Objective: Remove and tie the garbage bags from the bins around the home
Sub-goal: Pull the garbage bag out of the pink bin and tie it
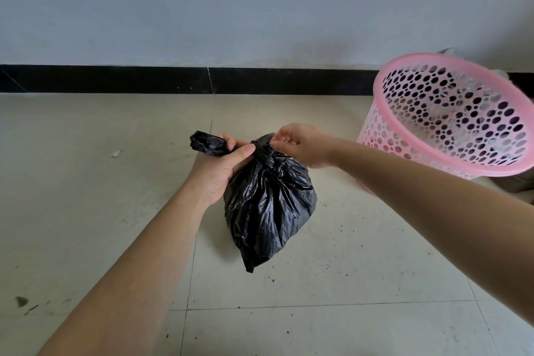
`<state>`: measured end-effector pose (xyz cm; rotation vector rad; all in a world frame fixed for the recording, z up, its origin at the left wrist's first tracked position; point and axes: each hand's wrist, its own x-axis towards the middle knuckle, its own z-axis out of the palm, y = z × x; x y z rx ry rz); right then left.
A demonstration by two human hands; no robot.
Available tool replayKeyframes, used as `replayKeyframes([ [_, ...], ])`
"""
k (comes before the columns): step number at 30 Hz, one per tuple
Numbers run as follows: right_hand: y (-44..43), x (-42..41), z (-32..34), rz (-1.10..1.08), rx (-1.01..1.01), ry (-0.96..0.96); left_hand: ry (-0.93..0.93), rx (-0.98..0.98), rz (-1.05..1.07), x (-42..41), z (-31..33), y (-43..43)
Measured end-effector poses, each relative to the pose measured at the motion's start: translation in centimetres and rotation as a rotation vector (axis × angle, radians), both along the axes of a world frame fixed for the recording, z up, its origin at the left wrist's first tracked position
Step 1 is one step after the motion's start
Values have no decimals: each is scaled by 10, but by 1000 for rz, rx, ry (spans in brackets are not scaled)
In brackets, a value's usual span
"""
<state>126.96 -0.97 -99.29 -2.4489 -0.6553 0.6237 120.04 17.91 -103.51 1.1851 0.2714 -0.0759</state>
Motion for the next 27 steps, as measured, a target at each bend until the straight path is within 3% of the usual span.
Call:
replayKeyframes([
  [4,2,-3,-1,20,-27,-35,-17,60,4,1,3,2],
  [10,0,-5,2,-6,105,169,-11,71,24,1,1,3],
  [13,2,-2,0,72,18,21,-4,106,14,1,-2,4],
  [16,0,3,2,177,-78,-214,-5,287,-37,1,-3,10],
  [19,-18,8,-3,326,-326,-477,42,431,-86,0,-5,19],
  [21,-29,10,-11,327,-453,-549,78,463,-84,-1,-9,25],
  [23,-28,9,-19,290,-474,-511,113,447,-58,-1,-15,28],
  [27,-25,7,-37,-9,-270,-167,192,405,-34,-5,-27,25],
])
